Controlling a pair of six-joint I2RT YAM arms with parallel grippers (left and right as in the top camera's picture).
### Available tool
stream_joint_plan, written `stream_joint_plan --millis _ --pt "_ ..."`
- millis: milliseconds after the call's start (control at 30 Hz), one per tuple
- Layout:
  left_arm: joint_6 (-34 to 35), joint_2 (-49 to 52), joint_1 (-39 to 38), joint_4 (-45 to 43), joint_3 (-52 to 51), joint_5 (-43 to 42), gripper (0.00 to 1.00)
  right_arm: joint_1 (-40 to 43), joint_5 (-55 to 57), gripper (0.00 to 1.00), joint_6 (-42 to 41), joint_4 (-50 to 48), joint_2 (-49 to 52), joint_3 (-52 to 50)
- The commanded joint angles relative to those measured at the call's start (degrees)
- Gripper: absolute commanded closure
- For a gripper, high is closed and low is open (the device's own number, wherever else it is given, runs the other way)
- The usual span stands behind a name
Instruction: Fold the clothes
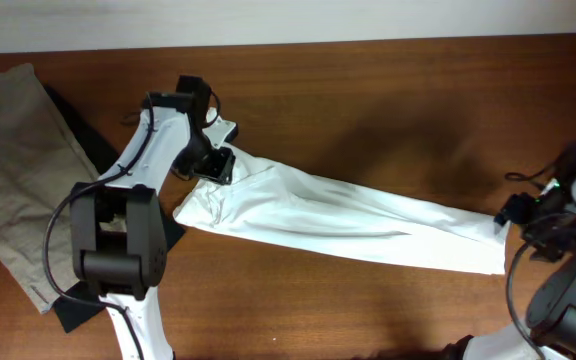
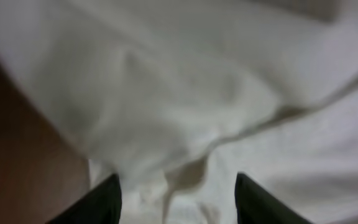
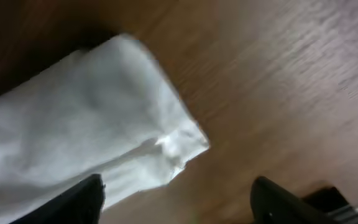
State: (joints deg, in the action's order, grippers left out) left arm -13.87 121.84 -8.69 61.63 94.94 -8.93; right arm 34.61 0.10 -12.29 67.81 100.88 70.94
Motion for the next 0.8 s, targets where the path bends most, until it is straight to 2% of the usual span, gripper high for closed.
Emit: stream_joint_plan --millis 0,67,133,167,200,233,267,300,333,400,467,567,667,700,767 --pt "-0.3 -0.8 -0.2 -8.8 -9.7 -3.4 0.41 5.9 -11.8 0.12 6.4 -2.8 2.6 -4.8" --pt "-0.3 -0.8 0.0 -11.8 -11.5 -3.3 0.41 7.7 -14.3 0.07 8.0 -8.5 3.8 -10.7" --pt "-0.3 -0.8 0.0 -13.6 -11.4 -3.3 0.41 7.4 -24.7 0.06 11.0 -13.5 3.8 -14.4" --pt "-0.3 -0.8 0.0 -13.6 -11.4 -3.3 0.41 6.6 -23.7 0.09 11.0 -15.4 3.8 -16.3" --pt "-0.3 -0.8 0.0 -13.6 -11.3 -3.3 0.41 5.9 -22.3 0.46 10.8 -17.8 3.8 -18.2" --pt "-0.3 -0.9 0.0 -13.6 -11.3 -3.3 0.41 5.7 -22.0 0.71 9.9 -20.3 3.8 -19.7" --pt "-0.3 -0.9 0.0 -13.5 -11.3 -3.3 0.42 5.5 -22.2 0.75 9.9 -21.6 3.8 -20.7" --pt "-0.3 -0.9 0.0 -13.1 -11.2 -3.3 0.43 5.5 -22.7 0.87 10.0 -21.8 3.8 -21.2" --pt "-0.3 -1.0 0.0 -12.9 -11.0 -3.3 0.48 5.6 -24.6 0.96 10.0 -21.6 3.6 -20.7" --pt "-0.3 -1.4 0.7 -10.4 -8.1 -3.3 0.53 5.6 -25.7 0.96 10.7 -16.5 1.4 -15.6" --pt "-0.3 -2.3 2.1 -3.7 -0.1 -3.3 0.53 5.6 -22.3 0.96 10.6 -8.0 -3.8 -4.1" --pt "-0.3 -3.3 2.5 3.7 8.8 -3.3 0.53 4.2 -22.3 0.96 10.5 -1.0 -7.9 8.6" --pt "-0.3 -4.7 2.5 6.4 13.6 -3.4 0.52 -8.7 -24.1 0.96 10.3 -0.1 -8.8 10.1" --pt "-0.3 -5.1 2.5 6.4 13.9 -3.4 0.52 -15.5 -23.8 0.96 9.6 -0.9 -8.4 9.9" --pt "-0.3 -5.2 2.5 7.0 13.9 -3.3 0.52 -28.2 -18.9 0.96 3.3 -3.7 -6.8 9.3"
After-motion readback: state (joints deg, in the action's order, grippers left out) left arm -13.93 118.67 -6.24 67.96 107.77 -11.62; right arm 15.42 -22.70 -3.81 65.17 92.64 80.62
